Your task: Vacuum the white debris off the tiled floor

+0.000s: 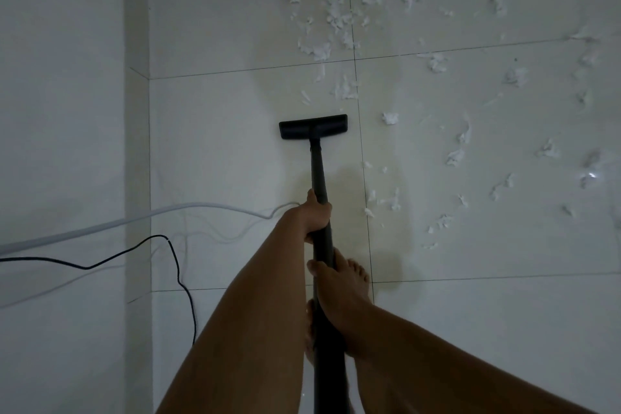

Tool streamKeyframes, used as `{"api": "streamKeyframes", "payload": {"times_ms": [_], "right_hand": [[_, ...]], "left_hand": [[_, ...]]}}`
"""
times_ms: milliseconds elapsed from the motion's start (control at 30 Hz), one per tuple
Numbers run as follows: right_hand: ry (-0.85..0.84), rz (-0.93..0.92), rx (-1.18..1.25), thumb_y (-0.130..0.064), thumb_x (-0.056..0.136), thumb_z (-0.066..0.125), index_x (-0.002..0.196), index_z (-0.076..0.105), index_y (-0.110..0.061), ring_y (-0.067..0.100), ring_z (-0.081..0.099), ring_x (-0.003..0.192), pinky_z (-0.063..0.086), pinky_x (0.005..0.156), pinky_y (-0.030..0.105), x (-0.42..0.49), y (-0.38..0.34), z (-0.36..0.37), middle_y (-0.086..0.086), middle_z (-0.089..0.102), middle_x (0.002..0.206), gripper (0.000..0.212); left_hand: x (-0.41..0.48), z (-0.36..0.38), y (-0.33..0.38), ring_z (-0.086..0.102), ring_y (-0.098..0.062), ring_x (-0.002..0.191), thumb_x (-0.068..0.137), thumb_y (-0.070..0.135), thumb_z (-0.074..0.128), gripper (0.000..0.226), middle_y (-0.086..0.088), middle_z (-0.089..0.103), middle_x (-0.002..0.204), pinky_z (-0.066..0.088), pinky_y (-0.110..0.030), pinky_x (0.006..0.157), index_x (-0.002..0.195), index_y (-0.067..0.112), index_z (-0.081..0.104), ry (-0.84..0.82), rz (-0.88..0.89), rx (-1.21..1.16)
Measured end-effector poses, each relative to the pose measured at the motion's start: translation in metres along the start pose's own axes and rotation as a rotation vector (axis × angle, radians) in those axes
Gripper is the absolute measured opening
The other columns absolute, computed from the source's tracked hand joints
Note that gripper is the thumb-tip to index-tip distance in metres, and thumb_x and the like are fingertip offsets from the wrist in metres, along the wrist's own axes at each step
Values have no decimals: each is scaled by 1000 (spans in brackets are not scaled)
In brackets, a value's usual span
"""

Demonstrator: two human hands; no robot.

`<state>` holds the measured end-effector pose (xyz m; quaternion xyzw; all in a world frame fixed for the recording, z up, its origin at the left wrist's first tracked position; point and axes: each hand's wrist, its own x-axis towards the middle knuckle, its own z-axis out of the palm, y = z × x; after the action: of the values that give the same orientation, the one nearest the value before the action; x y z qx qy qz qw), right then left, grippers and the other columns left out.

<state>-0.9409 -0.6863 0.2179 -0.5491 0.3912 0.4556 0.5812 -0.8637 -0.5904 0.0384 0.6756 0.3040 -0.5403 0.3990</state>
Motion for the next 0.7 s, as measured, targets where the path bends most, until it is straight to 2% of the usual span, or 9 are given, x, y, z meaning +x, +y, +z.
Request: {"api": "streamKeyframes", "payload": {"times_ms": [67,200,333,433,533,600,700], "right_hand": [[-39,28,92,-16,106,45,145,44,-25,1,44,23,38,30,11,2,2,1,4,47,64,40],[-15,21,70,-18,106,44,138,44,-31,1,46,23,36,29,10,10,-13,6,6,49,66,34],[0,18,97,-19,104,45,133,47,-26,11,54,42,44,33,15,20,-26,20,9,55,77,30],[5,8,75,-19,104,45,136,47,-26,13,56,44,45,34,17,25,-35,25,10,60,80,33],[-4,10,112,-19,106,44,136,46,-29,10,58,42,46,34,17,28,-42,26,17,68,93,32],[9,10,135,-19,105,44,133,45,-33,10,58,39,47,36,18,30,-47,32,15,67,85,31],[44,-6,140,-25,102,49,127,51,-30,22,70,56,54,43,25,37,-58,46,11,68,86,26]], "left_hand": [[2,-2,5,65,-34,115,108,33,39,70,-22,58,136,58,-48,96,163,35,-4,2,1,-3],[7,-19,17,64,-34,115,107,33,39,68,-21,57,136,57,-49,97,163,36,0,12,6,18],[11,-34,29,63,-37,120,105,34,40,63,-24,56,141,56,-52,99,160,38,12,22,-4,25],[25,-40,32,58,-40,127,92,45,42,74,-24,50,148,51,-54,106,159,40,12,14,-2,61],[48,-45,31,54,-40,133,78,52,39,92,-21,49,152,47,-55,110,161,45,0,3,-15,96],[36,-51,39,53,-39,134,86,51,39,90,-20,47,153,45,-54,112,161,42,-10,2,-25,115],[28,-67,50,61,-37,123,105,40,37,74,-23,53,146,52,-52,106,161,39,-11,14,-11,109]]}}
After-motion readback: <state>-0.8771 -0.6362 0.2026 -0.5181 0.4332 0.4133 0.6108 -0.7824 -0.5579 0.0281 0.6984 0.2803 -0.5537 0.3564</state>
